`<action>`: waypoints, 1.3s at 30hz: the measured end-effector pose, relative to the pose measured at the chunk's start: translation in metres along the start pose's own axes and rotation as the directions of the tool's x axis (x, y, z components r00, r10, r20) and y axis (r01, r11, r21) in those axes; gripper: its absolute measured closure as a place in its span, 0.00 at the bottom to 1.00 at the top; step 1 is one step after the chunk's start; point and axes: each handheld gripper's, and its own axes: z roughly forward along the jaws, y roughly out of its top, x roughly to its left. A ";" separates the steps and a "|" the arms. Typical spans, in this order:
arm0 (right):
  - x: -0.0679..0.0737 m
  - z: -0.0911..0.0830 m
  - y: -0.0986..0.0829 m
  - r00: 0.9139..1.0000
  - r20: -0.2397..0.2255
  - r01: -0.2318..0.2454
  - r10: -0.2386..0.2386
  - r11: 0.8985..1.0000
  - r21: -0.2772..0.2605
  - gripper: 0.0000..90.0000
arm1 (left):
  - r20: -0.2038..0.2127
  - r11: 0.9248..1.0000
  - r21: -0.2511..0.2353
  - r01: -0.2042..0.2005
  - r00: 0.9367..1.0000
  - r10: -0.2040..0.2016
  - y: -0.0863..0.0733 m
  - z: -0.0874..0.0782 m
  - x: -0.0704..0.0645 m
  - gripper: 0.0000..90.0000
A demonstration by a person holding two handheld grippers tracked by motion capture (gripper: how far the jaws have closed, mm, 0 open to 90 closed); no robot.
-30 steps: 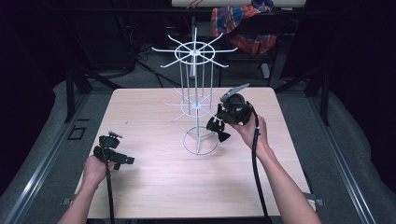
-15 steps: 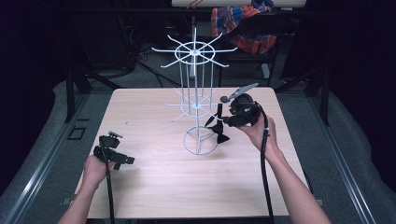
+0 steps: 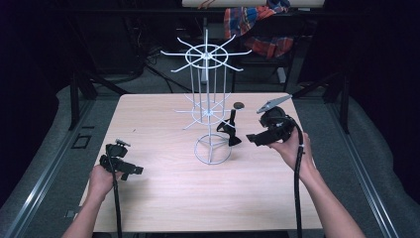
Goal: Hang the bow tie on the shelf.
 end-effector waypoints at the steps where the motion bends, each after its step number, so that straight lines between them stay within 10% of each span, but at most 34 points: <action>1: 0.000 -0.002 -0.003 1.000 0.002 -0.002 0.002 1.000 -0.003 0.28 | 0.001 1.000 0.000 0.000 1.000 0.000 0.000 0.000 0.000 0.00; 13: -0.004 -0.021 -0.054 1.000 0.006 -0.028 0.027 0.999 0.046 0.19 | 0.000 1.000 0.002 -0.001 1.000 0.001 0.000 0.000 0.000 0.00; 27: -0.005 0.004 -0.130 0.988 -0.080 -0.118 0.130 0.983 0.141 0.10 | -0.002 1.000 0.001 -0.004 1.000 0.004 0.001 0.000 -0.002 0.00; 39: -0.022 0.016 -0.152 0.977 -0.088 -0.175 0.197 0.963 0.207 0.10 | -0.005 1.000 0.003 -0.011 1.000 0.011 0.001 0.000 -0.004 0.00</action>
